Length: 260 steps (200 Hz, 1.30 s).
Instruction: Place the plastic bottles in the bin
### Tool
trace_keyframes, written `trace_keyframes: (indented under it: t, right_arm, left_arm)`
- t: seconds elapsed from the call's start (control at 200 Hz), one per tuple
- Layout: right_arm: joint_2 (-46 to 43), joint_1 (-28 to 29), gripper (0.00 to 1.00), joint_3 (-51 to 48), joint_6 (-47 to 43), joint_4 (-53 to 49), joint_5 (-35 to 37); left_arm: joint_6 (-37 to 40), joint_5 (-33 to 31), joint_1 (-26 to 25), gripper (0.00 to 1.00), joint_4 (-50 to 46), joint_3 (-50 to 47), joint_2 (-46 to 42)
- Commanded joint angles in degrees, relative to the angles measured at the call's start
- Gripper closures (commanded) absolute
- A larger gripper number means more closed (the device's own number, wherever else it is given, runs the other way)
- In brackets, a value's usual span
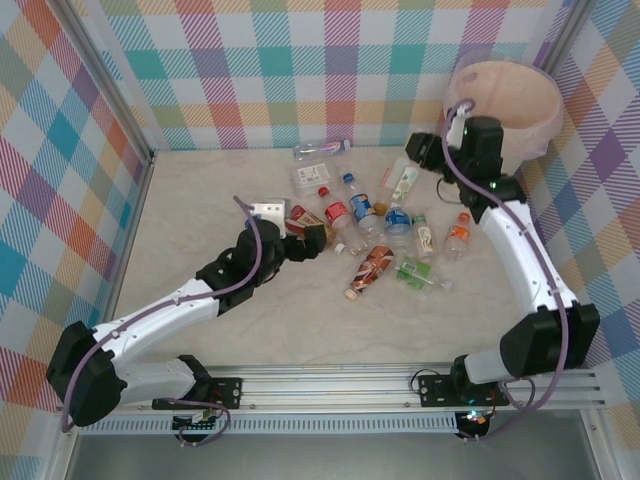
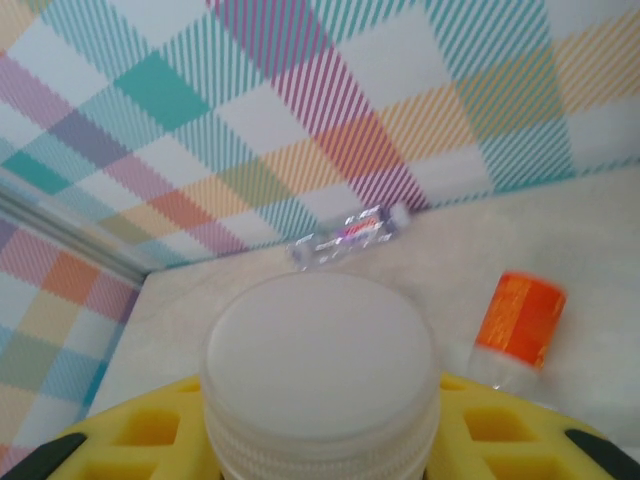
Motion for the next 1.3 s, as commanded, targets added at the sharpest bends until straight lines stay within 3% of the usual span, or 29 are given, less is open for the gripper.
trace_keyframes:
  t: [0.0, 0.25, 0.415, 0.66, 0.99, 1.295]
  right_arm:
    - [4.1, -1.6, 0.69, 11.2, -8.2, -2.3, 5.2]
    - [19.8, -3.8, 0.71, 42.4, -19.9, -8.6, 22.0]
    - [29.4, -4.5, 0.70, 54.0, -26.9, -2.9, 36.6]
    - [45.0, -5.7, 0.70, 70.3, -33.8, -0.9, 44.0]
    - [47.7, -6.4, 0.67, 68.6, -30.5, -5.5, 43.2]
    - [46.0, -6.7, 0.65, 65.0, -21.2, -16.8, 31.6]
  left_arm:
    - [-5.2, -14.4, 0.5, 0.00, -3.7, -3.0, -2.1]
    - [-9.6, -18.2, 0.9, 0.00, -5.9, -6.5, -4.2]
    - [-11.0, -20.1, 1.3, 0.00, -6.2, -7.9, -4.9]
    - [-11.9, -20.4, 2.0, 0.00, -6.5, -8.4, -4.3]
    - [-13.2, -21.1, 2.3, 0.00, -8.0, -9.5, -5.1]
    - [-13.7, -20.8, 2.7, 0.00, -8.3, -9.4, -4.5]
